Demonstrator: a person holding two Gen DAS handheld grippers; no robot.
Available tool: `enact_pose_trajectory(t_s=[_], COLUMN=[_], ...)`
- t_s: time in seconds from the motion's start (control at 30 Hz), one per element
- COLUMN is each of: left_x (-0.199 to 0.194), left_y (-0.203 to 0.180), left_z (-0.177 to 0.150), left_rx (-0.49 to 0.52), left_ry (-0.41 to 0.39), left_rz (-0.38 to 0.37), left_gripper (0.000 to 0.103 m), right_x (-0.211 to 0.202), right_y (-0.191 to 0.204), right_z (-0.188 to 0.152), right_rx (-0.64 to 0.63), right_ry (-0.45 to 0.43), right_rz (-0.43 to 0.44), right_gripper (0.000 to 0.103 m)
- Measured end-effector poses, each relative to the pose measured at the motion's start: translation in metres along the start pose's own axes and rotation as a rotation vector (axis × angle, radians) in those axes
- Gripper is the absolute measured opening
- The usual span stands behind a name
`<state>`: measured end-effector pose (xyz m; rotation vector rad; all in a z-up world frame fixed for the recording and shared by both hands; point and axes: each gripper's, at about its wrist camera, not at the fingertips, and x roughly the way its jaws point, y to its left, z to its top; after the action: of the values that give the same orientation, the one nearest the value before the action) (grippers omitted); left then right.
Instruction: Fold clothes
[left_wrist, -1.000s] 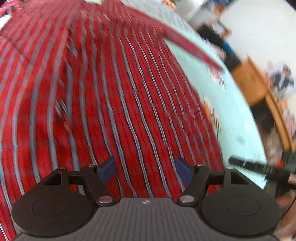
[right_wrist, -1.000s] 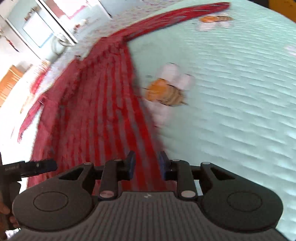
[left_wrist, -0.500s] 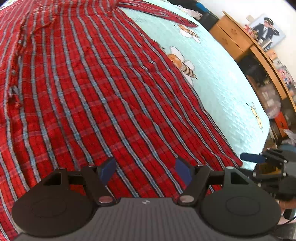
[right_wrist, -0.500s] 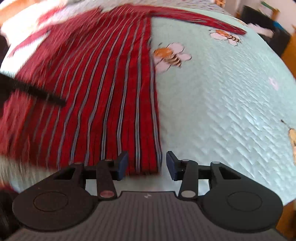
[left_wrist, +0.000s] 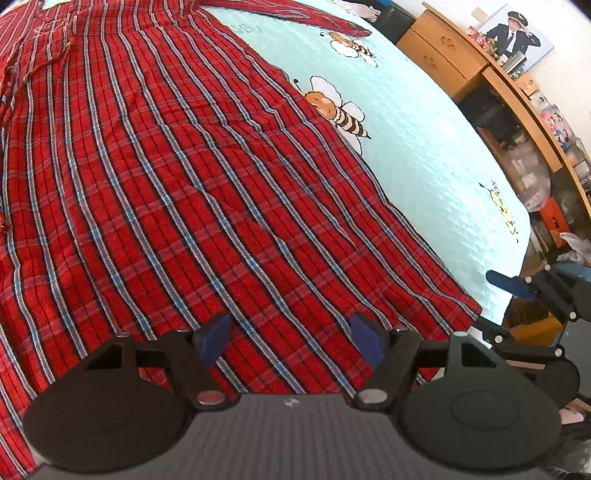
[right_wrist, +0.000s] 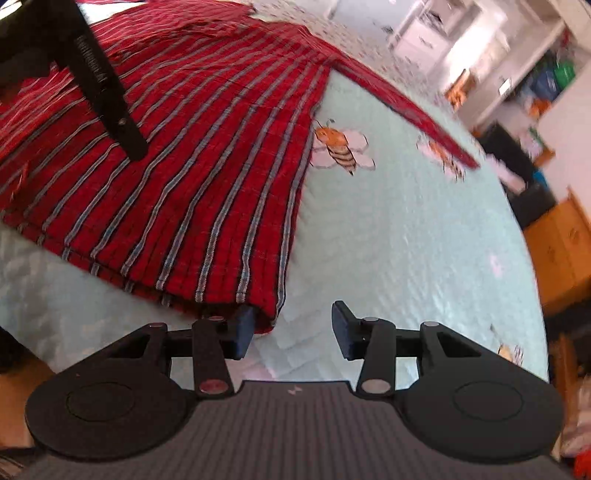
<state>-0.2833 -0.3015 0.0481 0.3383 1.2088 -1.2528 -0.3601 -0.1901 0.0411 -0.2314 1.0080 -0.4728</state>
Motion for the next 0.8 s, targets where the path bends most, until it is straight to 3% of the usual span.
enact_pose_trajectory(t_s=[0.43, 0.6, 0.8], left_x=[0.014, 0.021, 0.025], left_y=[-0.026, -0.031, -0.032], left_z=[0.012, 0.015, 0.018], left_rx=[0.074, 0.085, 0.086], left_ry=[0.028, 0.04, 0.047], left_rz=[-0.063, -0.068, -0.074], left_gripper=[0.075, 0.075, 0.075], right_x=[-0.027, -0.041, -0.045], right_y=[0.017, 0.013, 0.006], right_z=[-0.011, -0.007, -0.002], right_rx=[-0.196, -0.17, -0.168], right_ry=[-0.153, -0.166, -0.149], right_rz=[-0.019, -0.038, -0.052], right_gripper=[0.046, 0.064, 0.065])
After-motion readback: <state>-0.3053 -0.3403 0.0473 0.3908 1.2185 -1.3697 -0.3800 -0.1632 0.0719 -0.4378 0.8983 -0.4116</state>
